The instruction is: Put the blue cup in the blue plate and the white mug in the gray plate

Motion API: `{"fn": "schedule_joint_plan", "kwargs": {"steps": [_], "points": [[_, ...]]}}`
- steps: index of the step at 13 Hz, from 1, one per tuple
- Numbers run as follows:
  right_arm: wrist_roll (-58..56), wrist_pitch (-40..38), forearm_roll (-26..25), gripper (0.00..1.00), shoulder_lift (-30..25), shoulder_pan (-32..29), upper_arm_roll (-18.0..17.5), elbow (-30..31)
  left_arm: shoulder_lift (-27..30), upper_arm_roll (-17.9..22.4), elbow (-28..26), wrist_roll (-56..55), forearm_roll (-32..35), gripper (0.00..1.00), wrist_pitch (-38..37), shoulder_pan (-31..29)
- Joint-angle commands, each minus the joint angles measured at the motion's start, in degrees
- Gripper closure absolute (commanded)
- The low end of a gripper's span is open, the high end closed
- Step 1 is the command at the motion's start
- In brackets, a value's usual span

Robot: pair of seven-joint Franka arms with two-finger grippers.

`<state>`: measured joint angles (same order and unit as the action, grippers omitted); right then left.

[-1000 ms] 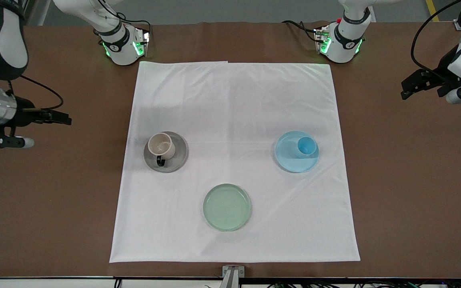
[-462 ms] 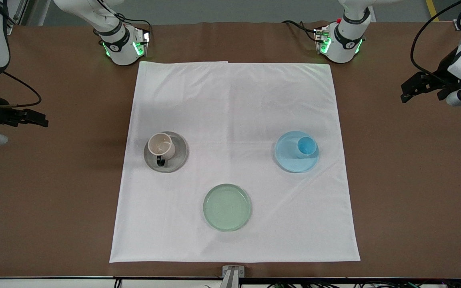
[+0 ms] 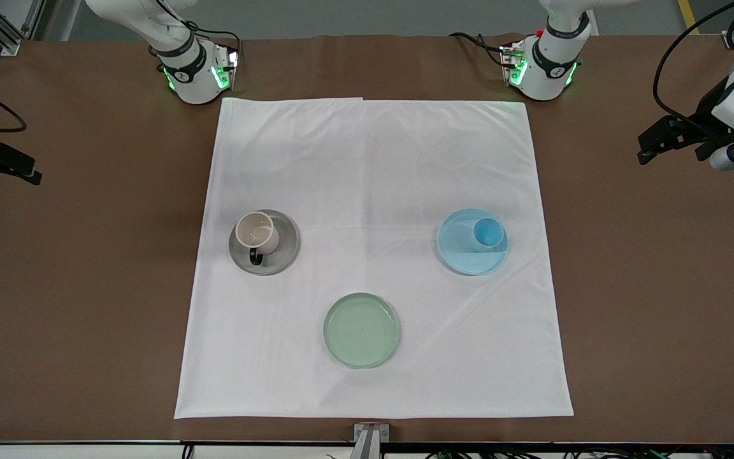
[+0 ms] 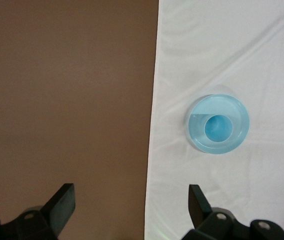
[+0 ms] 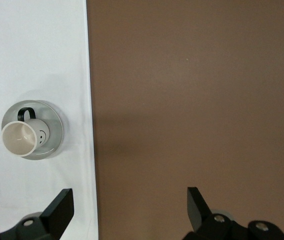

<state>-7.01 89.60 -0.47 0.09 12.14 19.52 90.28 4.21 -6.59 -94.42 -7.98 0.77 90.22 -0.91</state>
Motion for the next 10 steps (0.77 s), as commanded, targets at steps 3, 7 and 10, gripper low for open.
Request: {"fn": "schedule_joint_plan", "kwargs": {"steps": [3, 7, 10], "points": [[0.2, -0.5, -0.5, 0.00, 1.7, 0.6, -0.5, -1.5, -0.3, -0.1, 0.7, 1.0, -0.3, 0.00, -0.4, -0.2], [0.2, -0.3, -0.4, 0.00, 1.8, 0.0, -0.8, -2.0, -0.3, 0.0, 1.0, 0.9, -0.3, 0.00, -0.5, -0.2], [0.0, -0.7, 1.7, 0.00, 2.0, -18.6, -18.9, -2.2, 0.4, 0.0, 1.3, 0.7, -0.1, 0.00, -0.9, -0.2]]}}
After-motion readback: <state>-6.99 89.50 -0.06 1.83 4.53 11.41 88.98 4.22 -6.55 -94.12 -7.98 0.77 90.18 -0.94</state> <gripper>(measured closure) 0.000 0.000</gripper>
